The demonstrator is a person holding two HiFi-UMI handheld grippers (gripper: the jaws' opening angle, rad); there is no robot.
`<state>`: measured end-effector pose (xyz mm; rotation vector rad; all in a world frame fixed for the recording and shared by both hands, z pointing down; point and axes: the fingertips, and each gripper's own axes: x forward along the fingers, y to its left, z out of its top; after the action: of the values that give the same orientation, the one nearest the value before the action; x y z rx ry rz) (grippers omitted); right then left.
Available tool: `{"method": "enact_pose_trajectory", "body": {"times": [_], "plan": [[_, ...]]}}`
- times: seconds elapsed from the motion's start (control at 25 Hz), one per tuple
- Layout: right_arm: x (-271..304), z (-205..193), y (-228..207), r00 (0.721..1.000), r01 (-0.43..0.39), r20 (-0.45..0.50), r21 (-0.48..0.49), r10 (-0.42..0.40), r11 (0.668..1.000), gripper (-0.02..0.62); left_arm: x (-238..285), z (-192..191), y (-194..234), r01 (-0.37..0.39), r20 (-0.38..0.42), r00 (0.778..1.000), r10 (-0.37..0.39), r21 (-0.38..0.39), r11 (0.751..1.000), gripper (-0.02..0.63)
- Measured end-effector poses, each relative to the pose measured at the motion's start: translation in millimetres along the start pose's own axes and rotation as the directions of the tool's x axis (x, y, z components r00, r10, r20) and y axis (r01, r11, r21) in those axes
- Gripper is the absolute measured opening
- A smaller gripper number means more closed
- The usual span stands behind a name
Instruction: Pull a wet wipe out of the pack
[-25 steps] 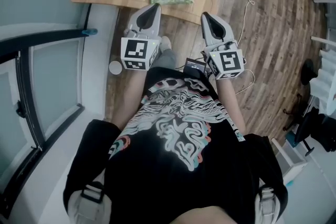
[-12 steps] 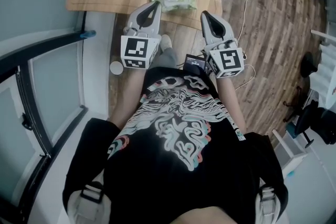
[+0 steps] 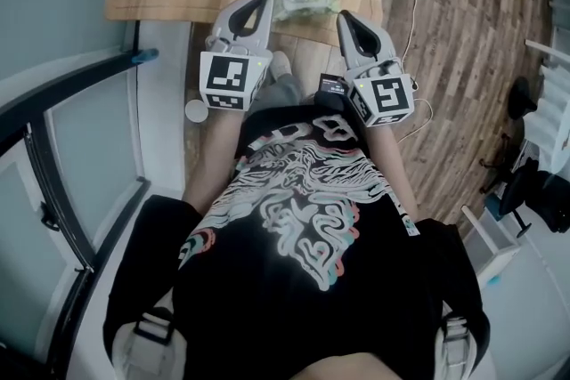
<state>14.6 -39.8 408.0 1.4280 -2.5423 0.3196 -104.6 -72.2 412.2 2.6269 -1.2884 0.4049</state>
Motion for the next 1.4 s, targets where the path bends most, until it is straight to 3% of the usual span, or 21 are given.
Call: {"method": "enact_pose_trajectory", "body": {"times": [0.72, 1.4], "plan": [[0, 6, -13, 1.0, -0.022, -0.004, -0.021, 0.022, 1.0, -0.002, 19, 22, 0, -0.01, 0.013, 1.0, 0.009, 0.028, 1.0, -0.011], [30, -6, -33, 0.994, -0.108, -0.038, -0.025, 0.107, 0.994, -0.001, 63, 5, -16, 0.032, -0.078, 0.997, -0.029, 0.028, 0.999, -0.012]]}}
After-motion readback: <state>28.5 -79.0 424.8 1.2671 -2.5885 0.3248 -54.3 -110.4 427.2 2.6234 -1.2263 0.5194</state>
